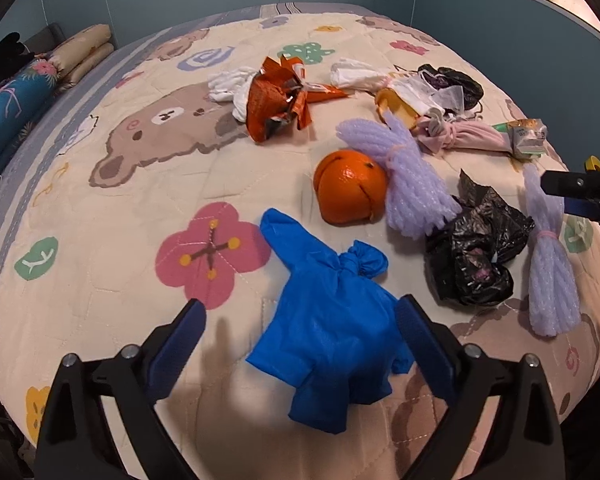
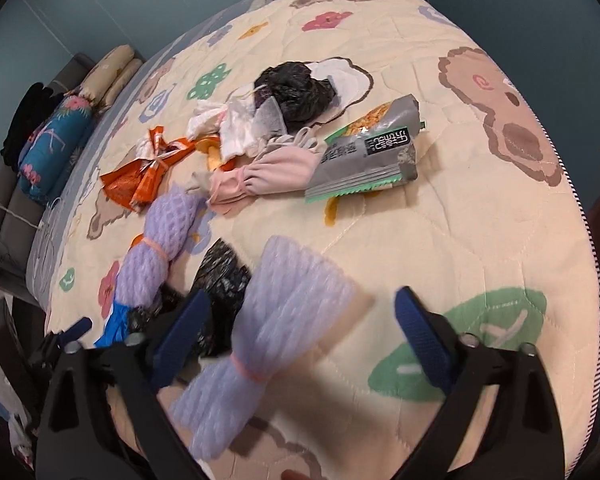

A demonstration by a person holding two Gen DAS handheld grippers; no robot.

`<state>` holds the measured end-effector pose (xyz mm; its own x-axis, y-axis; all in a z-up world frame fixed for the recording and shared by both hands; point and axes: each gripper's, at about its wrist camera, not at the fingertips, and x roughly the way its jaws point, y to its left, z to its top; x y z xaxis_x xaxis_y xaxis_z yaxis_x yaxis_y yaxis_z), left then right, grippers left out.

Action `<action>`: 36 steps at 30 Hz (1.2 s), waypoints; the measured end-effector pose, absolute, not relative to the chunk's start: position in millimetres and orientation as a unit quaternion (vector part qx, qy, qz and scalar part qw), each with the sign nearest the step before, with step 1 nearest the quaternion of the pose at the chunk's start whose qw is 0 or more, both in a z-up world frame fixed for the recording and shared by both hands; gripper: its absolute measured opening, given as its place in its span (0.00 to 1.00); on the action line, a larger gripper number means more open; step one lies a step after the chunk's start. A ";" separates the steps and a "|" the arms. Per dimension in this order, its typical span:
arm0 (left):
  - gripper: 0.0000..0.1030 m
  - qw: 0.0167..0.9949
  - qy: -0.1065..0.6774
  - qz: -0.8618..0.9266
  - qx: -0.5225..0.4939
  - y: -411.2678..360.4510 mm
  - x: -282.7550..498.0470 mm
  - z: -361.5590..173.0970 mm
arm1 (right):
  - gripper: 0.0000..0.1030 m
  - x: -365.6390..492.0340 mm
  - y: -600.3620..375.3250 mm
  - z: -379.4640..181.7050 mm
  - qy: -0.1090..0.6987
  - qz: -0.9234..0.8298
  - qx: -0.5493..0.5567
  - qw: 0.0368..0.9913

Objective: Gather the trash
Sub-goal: 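Grasp the blue glove with the left tool while the right tool grasps the lavender foam net, then carry the glove and foam net to the yellow bin and open both tools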

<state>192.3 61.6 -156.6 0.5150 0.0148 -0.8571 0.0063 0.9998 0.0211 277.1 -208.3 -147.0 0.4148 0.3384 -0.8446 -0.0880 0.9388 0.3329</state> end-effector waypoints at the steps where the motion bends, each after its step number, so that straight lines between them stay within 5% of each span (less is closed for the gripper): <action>1: 0.83 0.868 0.497 -0.001 0.006 61.1 193.6 -158.2 | 0.80 280.4 -208.7 -150.5 0.531 0.127 0.124 0.828; 6: 0.66 0.866 0.500 -0.019 0.015 50.4 191.3 -162.0 | 0.61 281.6 -204.2 -160.4 0.546 0.131 0.125 0.818; 12: 0.59 0.860 0.508 -0.033 0.012 47.8 191.3 -166.7 | 0.45 277.8 -199.9 -166.6 0.557 0.137 0.129 0.809; 15: 0.36 0.854 0.517 -0.055 -0.027 52.7 191.2 -167.4 | 0.34 275.2 -200.8 -166.8 0.561 0.148 0.142 0.802; 19: 0.26 0.860 0.507 -0.055 -0.028 53.0 184.9 -161.1 | 0.25 270.3 -203.6 -162.4 0.557 0.154 0.141 0.804; 36: 0.20 0.899 0.419 -0.090 -0.086 70.6 145.4 -94.7 | 0.22 220.2 -230.8 -85.2 0.472 0.192 0.139 0.849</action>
<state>145.4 70.6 -94.7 0.6321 -0.2338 -0.7387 0.0892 0.9690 -0.2304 220.2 -230.8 -85.2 0.4806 0.4571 -0.7484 -0.1952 0.8877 0.4169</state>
